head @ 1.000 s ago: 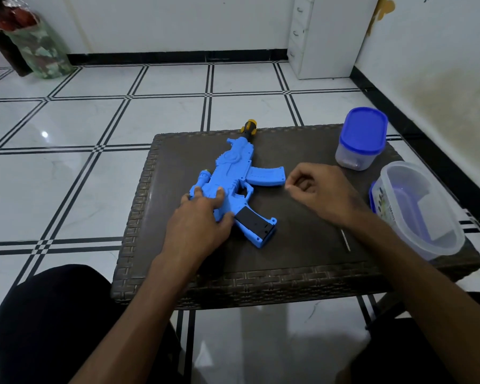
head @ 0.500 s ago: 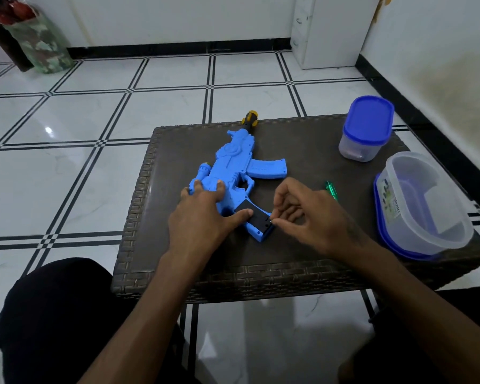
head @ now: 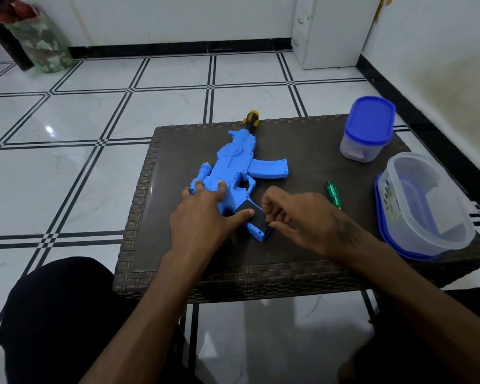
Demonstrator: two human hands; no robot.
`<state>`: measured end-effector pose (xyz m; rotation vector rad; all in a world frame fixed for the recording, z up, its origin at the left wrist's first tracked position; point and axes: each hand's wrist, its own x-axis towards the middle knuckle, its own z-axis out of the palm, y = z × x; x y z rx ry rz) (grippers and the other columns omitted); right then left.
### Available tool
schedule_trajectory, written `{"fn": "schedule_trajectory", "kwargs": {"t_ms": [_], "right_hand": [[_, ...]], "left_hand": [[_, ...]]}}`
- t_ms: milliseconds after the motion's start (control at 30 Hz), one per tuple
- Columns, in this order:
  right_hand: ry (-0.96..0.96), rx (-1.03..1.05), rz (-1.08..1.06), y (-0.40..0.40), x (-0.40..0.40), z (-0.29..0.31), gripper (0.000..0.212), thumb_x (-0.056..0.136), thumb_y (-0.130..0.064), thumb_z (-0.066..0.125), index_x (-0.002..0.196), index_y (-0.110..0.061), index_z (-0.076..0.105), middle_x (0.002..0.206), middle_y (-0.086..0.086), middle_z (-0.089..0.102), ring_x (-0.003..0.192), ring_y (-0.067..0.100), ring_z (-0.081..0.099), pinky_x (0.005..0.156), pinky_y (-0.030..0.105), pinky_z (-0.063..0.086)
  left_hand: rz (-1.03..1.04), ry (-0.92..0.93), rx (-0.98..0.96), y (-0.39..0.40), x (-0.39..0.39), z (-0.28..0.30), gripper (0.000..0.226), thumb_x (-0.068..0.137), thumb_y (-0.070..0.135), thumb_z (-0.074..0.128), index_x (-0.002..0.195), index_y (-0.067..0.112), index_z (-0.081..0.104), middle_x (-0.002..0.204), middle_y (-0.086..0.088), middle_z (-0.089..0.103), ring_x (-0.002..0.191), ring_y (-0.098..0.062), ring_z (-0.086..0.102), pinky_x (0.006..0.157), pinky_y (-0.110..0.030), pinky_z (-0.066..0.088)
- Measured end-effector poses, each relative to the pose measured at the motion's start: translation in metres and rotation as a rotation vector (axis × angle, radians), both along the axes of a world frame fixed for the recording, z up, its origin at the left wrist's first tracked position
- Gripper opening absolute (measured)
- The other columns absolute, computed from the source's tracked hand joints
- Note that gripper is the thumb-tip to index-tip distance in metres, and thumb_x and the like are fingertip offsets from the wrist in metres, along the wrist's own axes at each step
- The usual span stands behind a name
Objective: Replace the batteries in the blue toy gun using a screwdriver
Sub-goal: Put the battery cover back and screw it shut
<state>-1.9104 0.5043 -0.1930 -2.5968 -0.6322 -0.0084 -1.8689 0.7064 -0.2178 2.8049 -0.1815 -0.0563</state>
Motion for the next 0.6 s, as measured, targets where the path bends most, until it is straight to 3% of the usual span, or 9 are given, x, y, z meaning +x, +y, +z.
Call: {"fn": "schedule_trajectory", "kwargs": {"t_ms": [333, 600], "right_hand": [[0.043, -0.077, 0.039, 0.0009, 0.0014, 0.005, 0.027, 0.09, -0.015, 0.064, 0.107, -0.026, 0.045, 0.096, -0.009, 0.067, 0.084, 0.007, 0.064, 0.077, 0.031, 0.054], [0.051, 0.049, -0.01, -0.0033, -0.0016, 0.0018, 0.034, 0.085, -0.009, 0.07, 0.11, -0.024, 0.052, 0.094, -0.011, 0.068, 0.084, 0.004, 0.066, 0.077, 0.028, 0.057]], "left_hand": [[-0.004, 0.008, 0.004, -0.0002, 0.0007, 0.0005, 0.084, 0.069, 0.081, 0.053, 0.14, 0.038, 0.042, 0.154, -0.009, 0.032, 0.138, -0.03, 0.032, 0.095, -0.047, 0.047], [-0.002, 0.022, -0.009, -0.0003, -0.0001, 0.002, 0.084, 0.069, 0.08, 0.055, 0.141, 0.038, 0.041, 0.157, -0.01, 0.028, 0.142, -0.03, 0.027, 0.099, -0.05, 0.046]]}}
